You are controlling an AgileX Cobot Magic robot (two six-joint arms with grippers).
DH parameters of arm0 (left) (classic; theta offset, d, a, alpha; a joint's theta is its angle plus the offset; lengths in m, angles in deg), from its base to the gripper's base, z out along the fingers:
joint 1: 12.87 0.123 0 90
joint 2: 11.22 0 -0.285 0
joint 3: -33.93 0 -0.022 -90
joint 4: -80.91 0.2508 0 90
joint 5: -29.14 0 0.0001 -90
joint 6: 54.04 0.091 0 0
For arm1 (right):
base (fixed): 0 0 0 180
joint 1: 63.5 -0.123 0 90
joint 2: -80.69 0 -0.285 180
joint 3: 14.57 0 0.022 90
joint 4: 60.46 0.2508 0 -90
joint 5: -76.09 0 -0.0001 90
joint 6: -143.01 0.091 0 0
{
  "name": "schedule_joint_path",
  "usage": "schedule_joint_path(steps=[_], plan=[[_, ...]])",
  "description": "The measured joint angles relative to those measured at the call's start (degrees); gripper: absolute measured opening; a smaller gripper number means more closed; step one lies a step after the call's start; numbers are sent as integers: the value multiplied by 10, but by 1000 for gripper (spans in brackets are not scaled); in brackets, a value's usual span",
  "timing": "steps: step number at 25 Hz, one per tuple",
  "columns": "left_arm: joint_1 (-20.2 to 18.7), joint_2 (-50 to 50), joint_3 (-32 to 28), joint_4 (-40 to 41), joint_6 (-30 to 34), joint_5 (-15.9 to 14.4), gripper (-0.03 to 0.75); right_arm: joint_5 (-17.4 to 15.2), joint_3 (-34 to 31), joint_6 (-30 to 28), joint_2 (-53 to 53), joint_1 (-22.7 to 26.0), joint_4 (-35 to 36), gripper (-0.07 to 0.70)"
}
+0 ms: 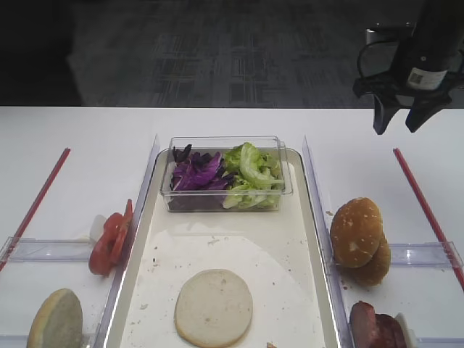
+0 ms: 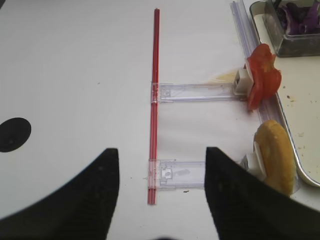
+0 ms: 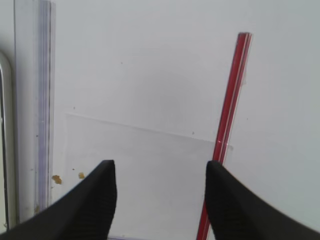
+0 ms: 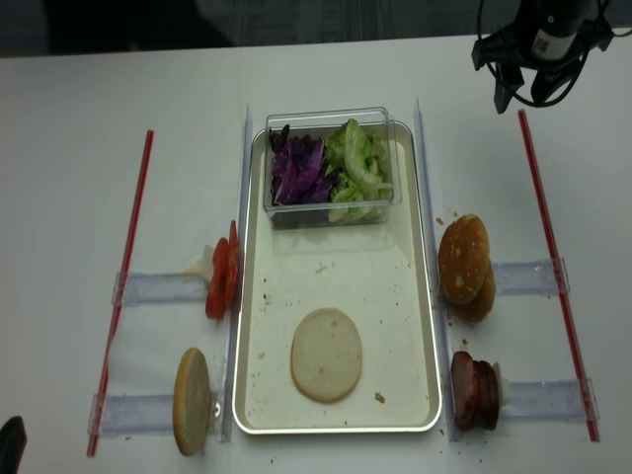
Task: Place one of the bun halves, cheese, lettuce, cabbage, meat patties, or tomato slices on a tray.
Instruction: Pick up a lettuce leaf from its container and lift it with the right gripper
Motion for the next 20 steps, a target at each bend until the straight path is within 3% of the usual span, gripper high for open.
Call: schedule_joint_path(steps=[20], plan=[[0, 0, 0, 0, 0, 0, 392, -2, 61, 1, 45, 0, -1, 408]])
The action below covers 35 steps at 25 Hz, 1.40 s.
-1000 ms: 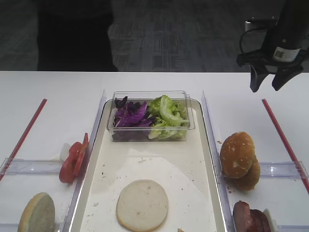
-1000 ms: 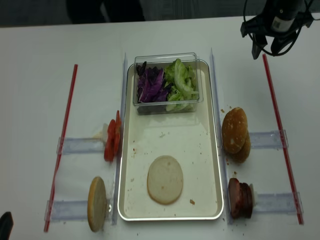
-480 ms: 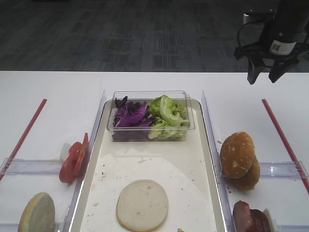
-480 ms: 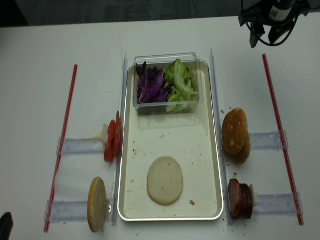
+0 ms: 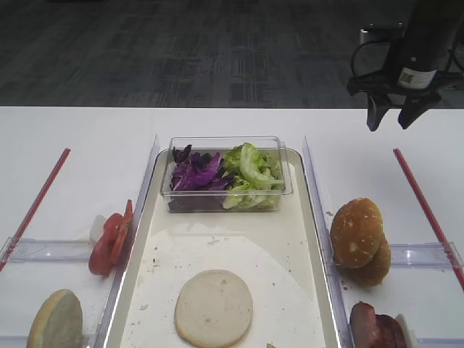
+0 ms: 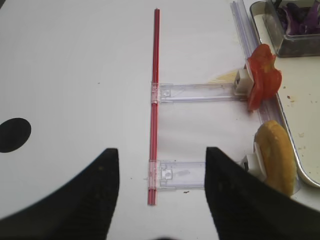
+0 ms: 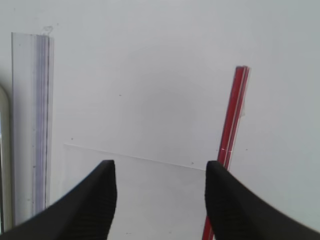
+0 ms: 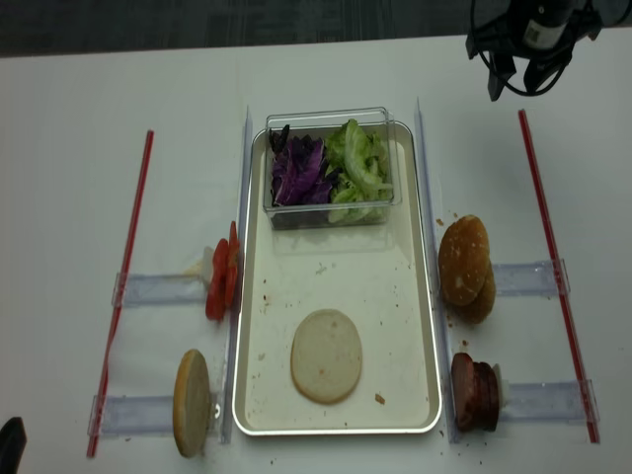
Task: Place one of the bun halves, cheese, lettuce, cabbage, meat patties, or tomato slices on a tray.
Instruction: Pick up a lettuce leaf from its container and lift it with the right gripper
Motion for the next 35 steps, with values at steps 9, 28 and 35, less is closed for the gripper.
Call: schedule_joint_path(steps=[9, 28, 35], plan=[[0, 0, 0, 0, 0, 0, 392, 0, 1, 0, 0, -53, 0, 408], [0, 0, 0, 0, 0, 0, 391, -1, 27, 2, 0, -201, 10, 405], [0, 0, 0, 0, 0, 0, 392, -2, 27, 2, 0, -234, 11, 394]])
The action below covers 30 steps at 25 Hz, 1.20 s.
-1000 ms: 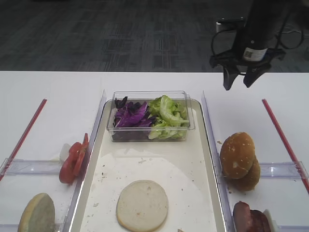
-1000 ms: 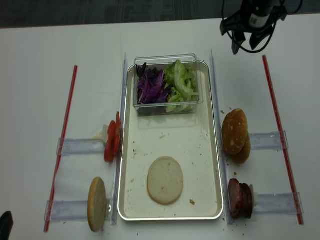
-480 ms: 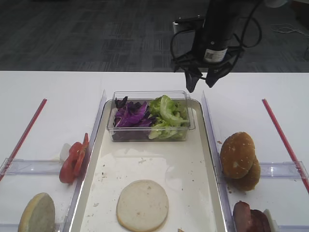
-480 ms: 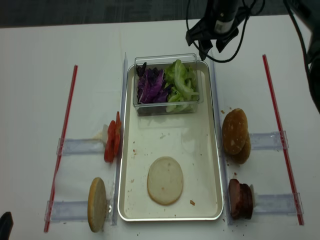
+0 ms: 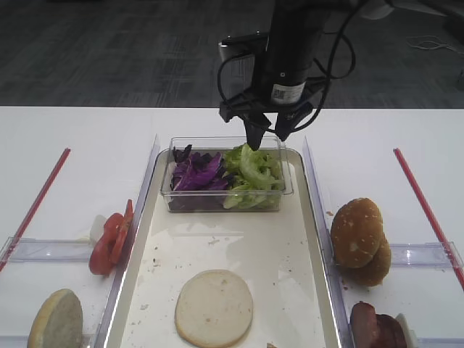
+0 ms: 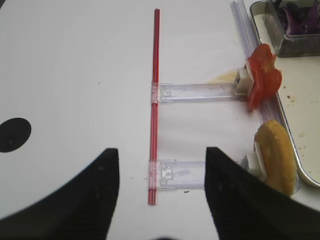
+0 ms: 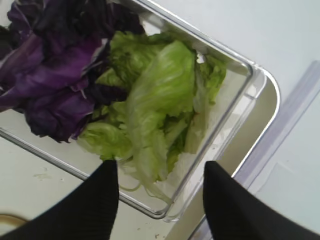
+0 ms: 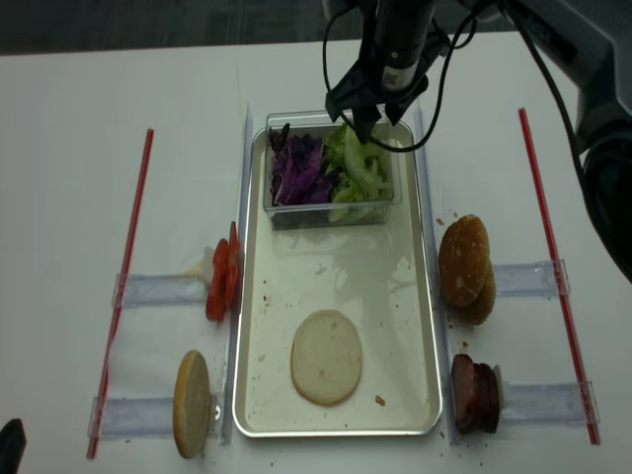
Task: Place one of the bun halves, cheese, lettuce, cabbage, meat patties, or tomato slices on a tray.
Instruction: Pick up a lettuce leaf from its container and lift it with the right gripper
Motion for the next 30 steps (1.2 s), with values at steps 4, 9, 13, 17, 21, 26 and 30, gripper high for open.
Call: schedule_joint_path(steps=[4, 9, 13, 17, 21, 26, 30], plan=[[0, 0, 0, 0, 0, 0, 392, 0, 1, 0, 12, -9, 2, 393], [0, 0, 0, 0, 0, 0, 392, 0, 1, 0, 36, -15, 2, 391], [0, 0, 0, 0, 0, 0, 392, 0, 14, -3, 54, -17, 3, 379], [0, 0, 0, 0, 0, 0, 391, 1, 30, -3, 70, -17, 4, 375], [0, 0, 0, 0, 0, 0, 392, 2, 30, -6, 82, -17, 4, 368], [0, 0, 0, 0, 0, 0, 392, 2, 30, -7, 97, -17, 5, 324], [0, 0, 0, 0, 0, 0, 392, 2, 31, -7, 100, -17, 5, 267]])
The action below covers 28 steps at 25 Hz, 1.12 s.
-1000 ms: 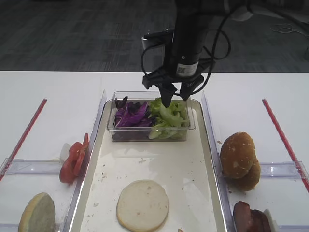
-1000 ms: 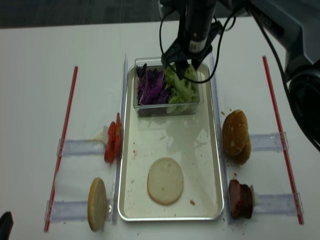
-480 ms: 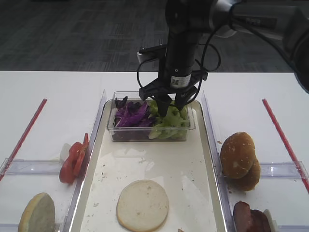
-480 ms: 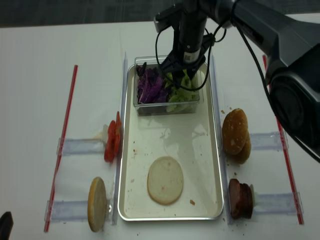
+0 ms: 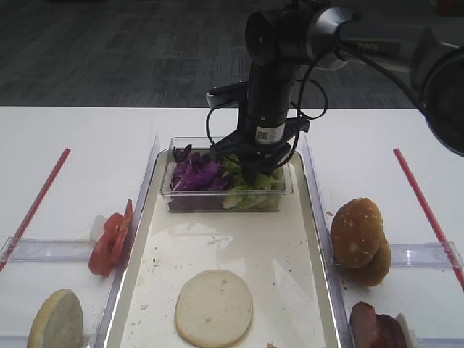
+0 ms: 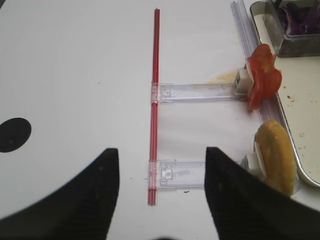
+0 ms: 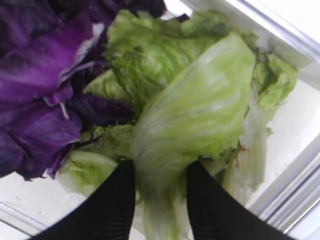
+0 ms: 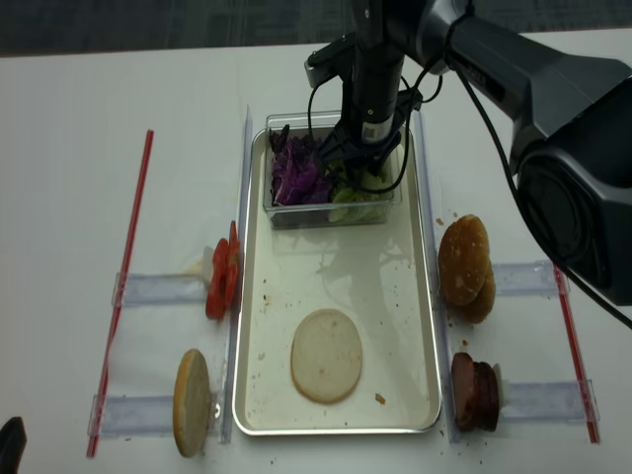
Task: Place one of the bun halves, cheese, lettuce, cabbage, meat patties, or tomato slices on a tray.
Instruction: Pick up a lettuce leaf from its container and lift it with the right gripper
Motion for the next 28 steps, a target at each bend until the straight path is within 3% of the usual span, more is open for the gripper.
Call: schedule_joint_path(steps=[14, 28], plan=[[0, 0, 0, 0, 0, 0, 392, 1, 0, 0, 0, 0, 1, 32], [0, 0, 0, 0, 0, 0, 392, 1, 0, 0, -45, 0, 1, 24]])
